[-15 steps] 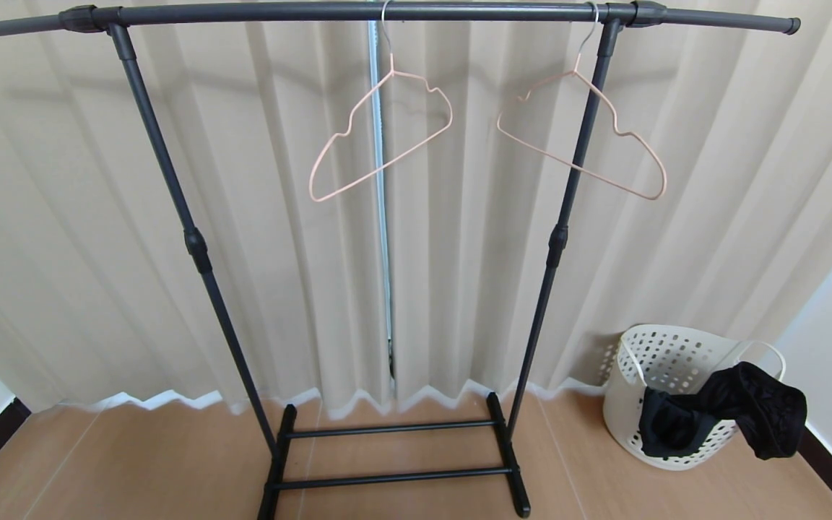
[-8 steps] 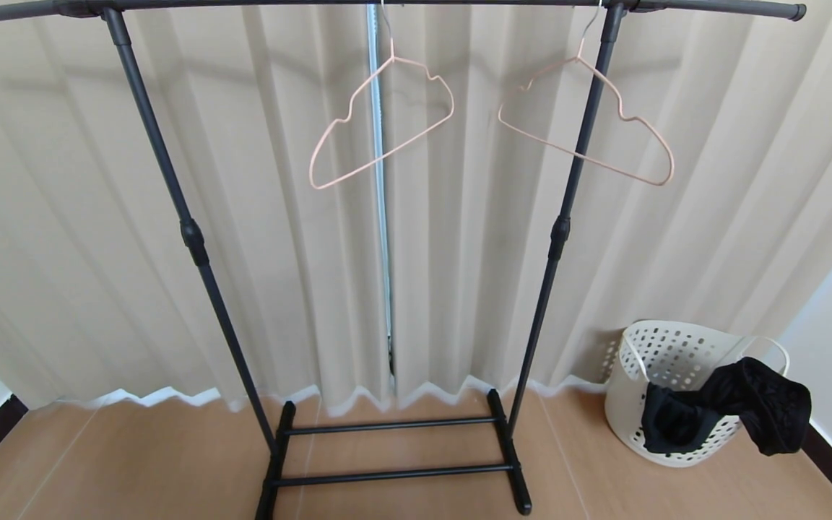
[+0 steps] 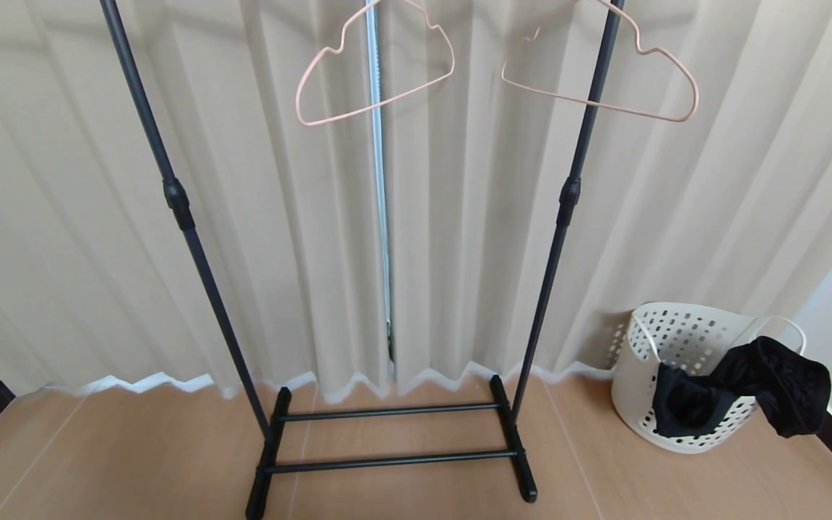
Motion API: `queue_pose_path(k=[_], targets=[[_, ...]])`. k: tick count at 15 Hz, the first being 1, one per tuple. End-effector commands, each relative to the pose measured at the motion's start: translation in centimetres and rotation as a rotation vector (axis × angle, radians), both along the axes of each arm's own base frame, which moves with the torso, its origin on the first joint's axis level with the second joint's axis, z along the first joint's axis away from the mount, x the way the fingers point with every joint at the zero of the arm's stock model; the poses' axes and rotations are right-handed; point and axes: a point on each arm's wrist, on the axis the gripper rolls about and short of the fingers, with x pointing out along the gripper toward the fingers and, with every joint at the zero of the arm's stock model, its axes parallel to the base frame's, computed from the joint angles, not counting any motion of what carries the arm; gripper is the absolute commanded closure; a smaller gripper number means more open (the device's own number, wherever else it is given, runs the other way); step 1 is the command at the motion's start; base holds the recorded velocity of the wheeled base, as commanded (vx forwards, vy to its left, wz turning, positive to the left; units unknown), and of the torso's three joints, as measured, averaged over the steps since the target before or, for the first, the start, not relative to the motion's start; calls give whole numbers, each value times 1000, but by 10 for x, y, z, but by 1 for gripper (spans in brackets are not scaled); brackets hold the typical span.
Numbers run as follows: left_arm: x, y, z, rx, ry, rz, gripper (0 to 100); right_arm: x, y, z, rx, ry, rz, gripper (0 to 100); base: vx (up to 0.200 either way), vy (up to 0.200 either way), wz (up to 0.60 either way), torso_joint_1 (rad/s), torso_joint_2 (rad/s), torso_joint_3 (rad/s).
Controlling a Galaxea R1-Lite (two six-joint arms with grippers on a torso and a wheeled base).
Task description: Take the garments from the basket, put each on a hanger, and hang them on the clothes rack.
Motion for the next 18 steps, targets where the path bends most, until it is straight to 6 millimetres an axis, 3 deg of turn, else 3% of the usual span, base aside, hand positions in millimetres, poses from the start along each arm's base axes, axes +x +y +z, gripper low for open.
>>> queue_pose_path(k=[1,6,11,18], targets=[[0,0,0,-1,0,1,0,0,0,0,-2,1,1,0,0,0,0,-27,227,183],[0,0,0,-1,-1,1,0,0,0,0,-2,1,0,0,0,0,0,-7,40,37],[0,0,0,1,2,-1,0,0,0,0,0,1,-2,0,0,0,-480,0,2,3],[0,0,0,1,2,-1,0,0,0,0,0,1,0,0,0,-200,0,2,1,5]])
